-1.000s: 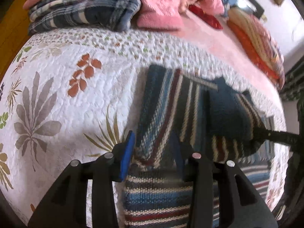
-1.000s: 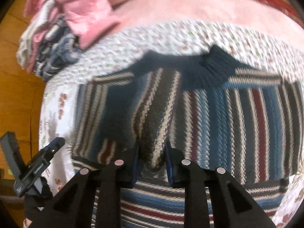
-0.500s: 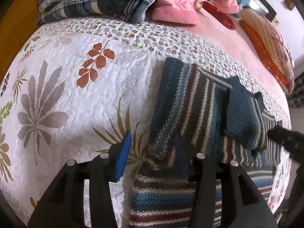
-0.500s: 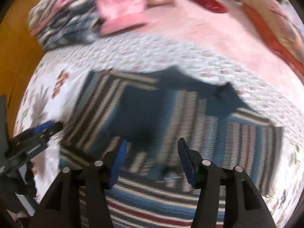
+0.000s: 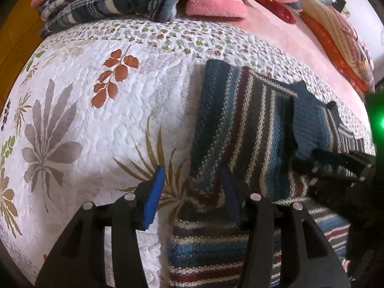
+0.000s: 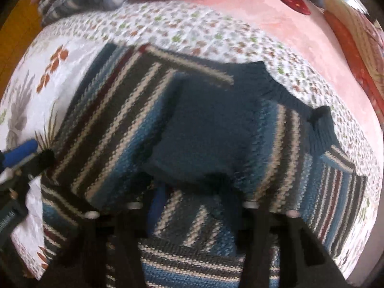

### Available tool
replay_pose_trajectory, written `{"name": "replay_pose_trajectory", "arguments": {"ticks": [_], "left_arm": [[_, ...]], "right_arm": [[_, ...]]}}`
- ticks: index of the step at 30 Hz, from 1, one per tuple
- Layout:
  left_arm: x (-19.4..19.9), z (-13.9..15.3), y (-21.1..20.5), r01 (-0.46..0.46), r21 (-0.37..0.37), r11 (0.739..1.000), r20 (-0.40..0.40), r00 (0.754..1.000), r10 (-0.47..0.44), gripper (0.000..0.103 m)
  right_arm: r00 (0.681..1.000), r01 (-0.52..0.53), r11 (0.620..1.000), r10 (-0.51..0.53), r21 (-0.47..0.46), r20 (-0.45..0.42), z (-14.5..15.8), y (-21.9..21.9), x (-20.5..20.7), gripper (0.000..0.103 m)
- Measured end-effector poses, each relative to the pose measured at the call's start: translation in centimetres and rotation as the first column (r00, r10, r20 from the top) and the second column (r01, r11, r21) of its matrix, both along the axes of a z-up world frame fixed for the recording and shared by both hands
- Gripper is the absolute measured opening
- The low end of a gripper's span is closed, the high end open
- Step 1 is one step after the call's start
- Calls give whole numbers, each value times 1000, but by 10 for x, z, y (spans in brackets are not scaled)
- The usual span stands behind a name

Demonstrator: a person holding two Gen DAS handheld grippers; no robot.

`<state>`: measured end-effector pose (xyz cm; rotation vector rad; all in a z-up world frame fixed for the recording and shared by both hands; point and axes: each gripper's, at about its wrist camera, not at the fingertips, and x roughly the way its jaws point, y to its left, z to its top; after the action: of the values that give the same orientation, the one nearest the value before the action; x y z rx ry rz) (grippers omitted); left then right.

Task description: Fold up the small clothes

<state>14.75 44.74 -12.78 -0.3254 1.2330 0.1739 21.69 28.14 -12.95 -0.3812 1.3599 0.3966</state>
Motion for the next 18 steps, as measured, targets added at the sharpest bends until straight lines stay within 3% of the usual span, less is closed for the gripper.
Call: {"name": "replay_pose_trajectory", "arguments": {"ticks": [2, 6, 10, 14, 18], "left_arm": [[0, -1, -3, 14, 10, 1000, -2, 1000, -14, 50], [0, -1, -8, 34, 22, 999, 1, 999, -34, 50], [1, -3, -13, 52, 33, 998, -2, 999, -52, 51], [1, -3, -16, 62, 40, 997, 7, 998, -63, 51], [1, -2, -15, 51, 39, 998, 17, 999, -52, 51]], "right_arm": [[999, 28, 998, -27, 64, -18, 8, -13, 4, 10], [989, 148, 947, -134, 285, -69, 36, -63, 9, 9], [970, 244, 880, -222, 408, -101, 57, -117, 8, 9], [943, 333, 817, -302, 470, -143, 69, -164, 11, 9], [915, 401, 786, -372, 471, -158, 69, -219, 13, 9]]}}
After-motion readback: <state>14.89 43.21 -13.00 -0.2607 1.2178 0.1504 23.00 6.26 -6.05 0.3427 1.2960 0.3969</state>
